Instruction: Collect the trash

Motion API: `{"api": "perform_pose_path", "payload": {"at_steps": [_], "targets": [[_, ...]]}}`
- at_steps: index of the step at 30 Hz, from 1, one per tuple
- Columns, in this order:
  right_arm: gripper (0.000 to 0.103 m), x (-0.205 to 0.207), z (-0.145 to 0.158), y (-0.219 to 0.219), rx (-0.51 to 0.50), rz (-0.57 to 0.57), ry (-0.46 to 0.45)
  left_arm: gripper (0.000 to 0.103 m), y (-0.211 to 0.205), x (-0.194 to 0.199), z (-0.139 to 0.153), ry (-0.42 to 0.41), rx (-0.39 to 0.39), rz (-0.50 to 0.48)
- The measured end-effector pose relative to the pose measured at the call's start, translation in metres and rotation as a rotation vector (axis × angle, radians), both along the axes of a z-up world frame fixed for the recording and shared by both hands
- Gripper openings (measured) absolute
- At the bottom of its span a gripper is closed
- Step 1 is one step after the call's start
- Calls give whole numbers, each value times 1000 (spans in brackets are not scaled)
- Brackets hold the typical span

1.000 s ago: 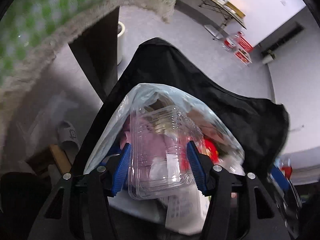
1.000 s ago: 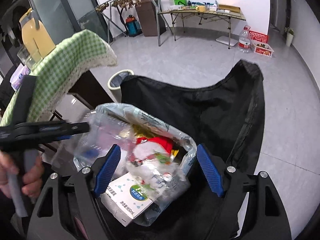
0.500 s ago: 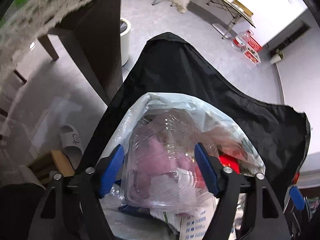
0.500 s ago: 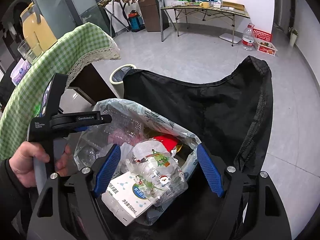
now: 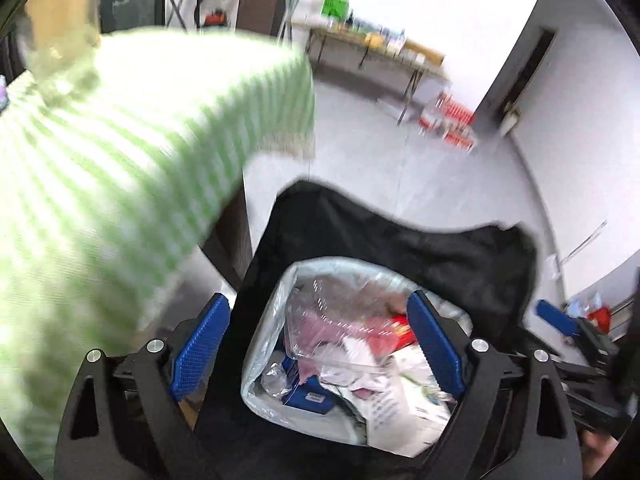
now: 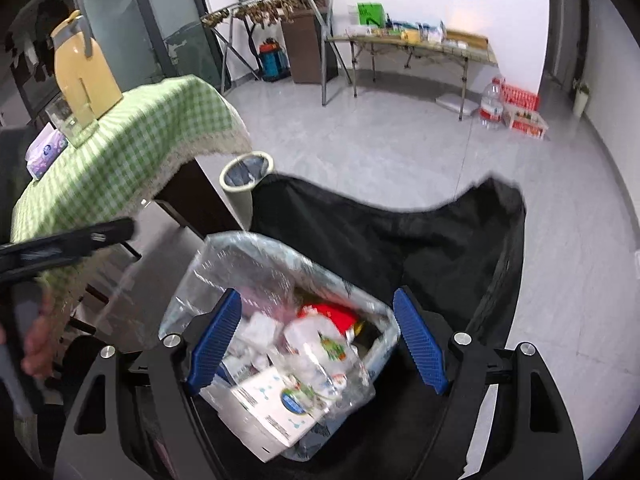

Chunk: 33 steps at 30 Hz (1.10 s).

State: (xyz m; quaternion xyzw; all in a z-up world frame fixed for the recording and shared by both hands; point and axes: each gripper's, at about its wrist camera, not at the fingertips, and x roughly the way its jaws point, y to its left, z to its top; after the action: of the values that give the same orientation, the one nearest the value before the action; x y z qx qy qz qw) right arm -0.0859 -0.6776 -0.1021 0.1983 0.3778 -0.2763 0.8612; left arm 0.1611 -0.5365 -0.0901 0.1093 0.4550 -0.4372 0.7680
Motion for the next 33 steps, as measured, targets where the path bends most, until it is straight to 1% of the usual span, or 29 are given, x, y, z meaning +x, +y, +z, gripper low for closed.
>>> {"api": "perform_pose_path", "payload": {"at_steps": [1, 3, 4, 6, 9, 10, 13, 15, 18, 20, 23, 25, 33], "targets": [[75, 4, 8, 3, -15, 6, -7, 88, 9, 0, 12, -14, -26, 3], [75, 15, 28, 16, -57, 25, -30, 94, 39, 3, 44, -63, -97, 23], [75, 20, 36, 23, -77, 35, -41, 94, 57, 6, 58, -91, -128, 45], [75, 31, 49, 36, -108, 55, -60, 95, 82, 11, 78, -128, -163, 82], [75, 49, 67, 54, -144, 85, -86, 95, 131, 22, 106, -194, -205, 153], [75, 55, 73, 61, -154, 95, -96, 95, 141, 25, 111, -208, -210, 167], [76, 77, 91, 89, -194, 146, -127, 95, 180, 35, 129, -283, -221, 220], [79, 89, 100, 104, -217, 173, -137, 95, 205, 43, 141, -320, -228, 265], [79, 110, 114, 132, -253, 227, -160, 95, 243, 53, 153, -335, -258, 324], [79, 121, 122, 148, -269, 257, -176, 95, 268, 59, 158, -352, -264, 356], [79, 140, 133, 173, -280, 301, -207, 95, 301, 63, 164, -387, -248, 403], [82, 153, 139, 191, -281, 331, -229, 95, 325, 67, 167, -402, -234, 438], [82, 202, 154, 268, -300, 459, -298, 95, 411, 77, 173, -472, -189, 571]]}}
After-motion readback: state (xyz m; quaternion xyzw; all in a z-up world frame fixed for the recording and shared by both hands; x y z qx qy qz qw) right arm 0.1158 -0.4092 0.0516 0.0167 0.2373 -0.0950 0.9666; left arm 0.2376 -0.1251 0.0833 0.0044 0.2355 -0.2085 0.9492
